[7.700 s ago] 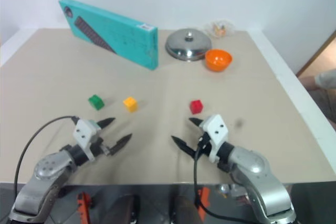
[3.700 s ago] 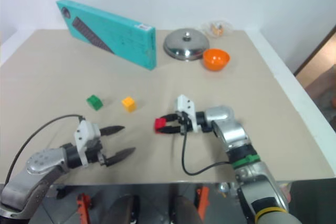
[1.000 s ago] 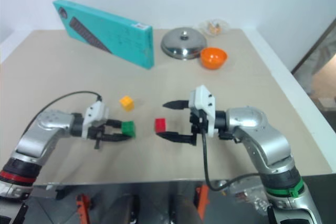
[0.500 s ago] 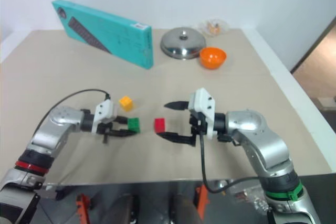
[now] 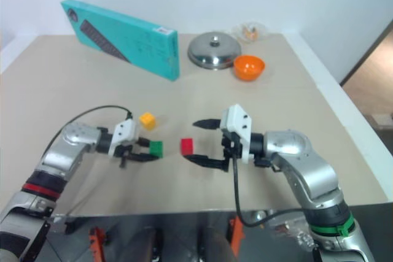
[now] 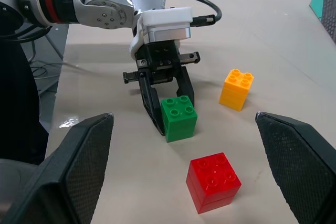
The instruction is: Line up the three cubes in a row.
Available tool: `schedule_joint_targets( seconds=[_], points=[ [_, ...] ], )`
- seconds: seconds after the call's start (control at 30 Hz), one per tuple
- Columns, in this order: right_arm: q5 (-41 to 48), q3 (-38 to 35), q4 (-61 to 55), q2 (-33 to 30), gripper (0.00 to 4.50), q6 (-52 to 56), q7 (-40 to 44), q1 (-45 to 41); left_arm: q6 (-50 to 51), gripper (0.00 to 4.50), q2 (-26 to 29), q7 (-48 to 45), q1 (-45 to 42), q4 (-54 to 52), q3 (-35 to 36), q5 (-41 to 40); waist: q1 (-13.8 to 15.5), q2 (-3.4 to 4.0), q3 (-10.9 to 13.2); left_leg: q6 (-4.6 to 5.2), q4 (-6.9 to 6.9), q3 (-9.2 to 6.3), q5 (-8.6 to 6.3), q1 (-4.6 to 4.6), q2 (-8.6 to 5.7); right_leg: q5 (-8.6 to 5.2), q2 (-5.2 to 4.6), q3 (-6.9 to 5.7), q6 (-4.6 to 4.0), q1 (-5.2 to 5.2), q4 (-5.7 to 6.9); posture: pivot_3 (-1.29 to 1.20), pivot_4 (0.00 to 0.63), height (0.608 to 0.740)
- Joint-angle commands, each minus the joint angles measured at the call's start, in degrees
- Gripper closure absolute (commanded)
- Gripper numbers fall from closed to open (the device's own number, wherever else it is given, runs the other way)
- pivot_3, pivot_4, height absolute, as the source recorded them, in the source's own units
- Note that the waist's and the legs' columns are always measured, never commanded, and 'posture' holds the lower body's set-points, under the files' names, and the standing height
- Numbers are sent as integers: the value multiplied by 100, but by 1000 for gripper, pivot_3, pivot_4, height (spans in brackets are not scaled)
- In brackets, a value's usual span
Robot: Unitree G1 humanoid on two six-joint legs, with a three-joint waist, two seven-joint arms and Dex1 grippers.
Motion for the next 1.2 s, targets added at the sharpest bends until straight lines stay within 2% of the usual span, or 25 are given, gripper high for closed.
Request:
schedule_joint_targets(
  seconds=[0.03,0.1,0.3,0.43,0.57,0.67,0.77,0.87,1.2],
  points=[
    [36,-49,-259,-38,0,-76,-9,0,-100,3170,-8,-90,-158,72,-18,35,-1,0,0,0,0,0,0,0,0,0,4,7,0,0,1,0,150,740],
    [30,-46,-251,-40,0,-85,-2,3,-227,2179,11,-82,-189,125,-58,143,-1,0,0,0,1,0,0,0,-1,0,5,9,0,0,1,0,150,740],
    [17,-54,-204,-43,0,-101,11,-22,-270,90,152,-178,-255,82,-40,204,-6,0,0,0,0,2,0,0,0,0,7,12,0,0,2,0,150,740],
    [22,-65,-237,-37,0,-85,-7,-10,327,27,414,-254,-193,-480,209,-137,-13,0,0,0,0,2,0,0,3,0,9,13,0,-3,2,0,150,740],
    [20,-105,-276,-37,0,-85,-49,29,2154,27,711,94,-114,-1395,956,-1095,-19,-1,0,0,1,2,0,0,8,0,10,12,0,-3,4,0,150,740],
    [19,-139,-276,-46,0,-91,-72,52,2920,27,716,737,-26,-1841,1568,-1538,-26,-1,0,0,1,1,0,0,9,0,10,12,1,-4,4,0,150,740],
    [17,-153,-255,-61,0,-110,-74,59,2794,27,414,1617,142,-1999,1896,-1417,-25,-1,0,0,1,0,0,2,8,0,9,13,1,-2,4,0,150,740],
    [-5,-148,-188,-59,0,-154,-67,27,2610,27,65,2199,313,-1986,1916,-1272,-17,-2,0,0,3,2,0,6,5,1,6,16,3,2,6,0,150,740],
    [-144,-105,38,-47,0,-346,-52,-66,1841,27,-809,3212,284,-1244,1481,-653,-16,-6,-1,0,8,5,0,5,-1,5,9,28,6,2,7,0,150,740]
  ],
)
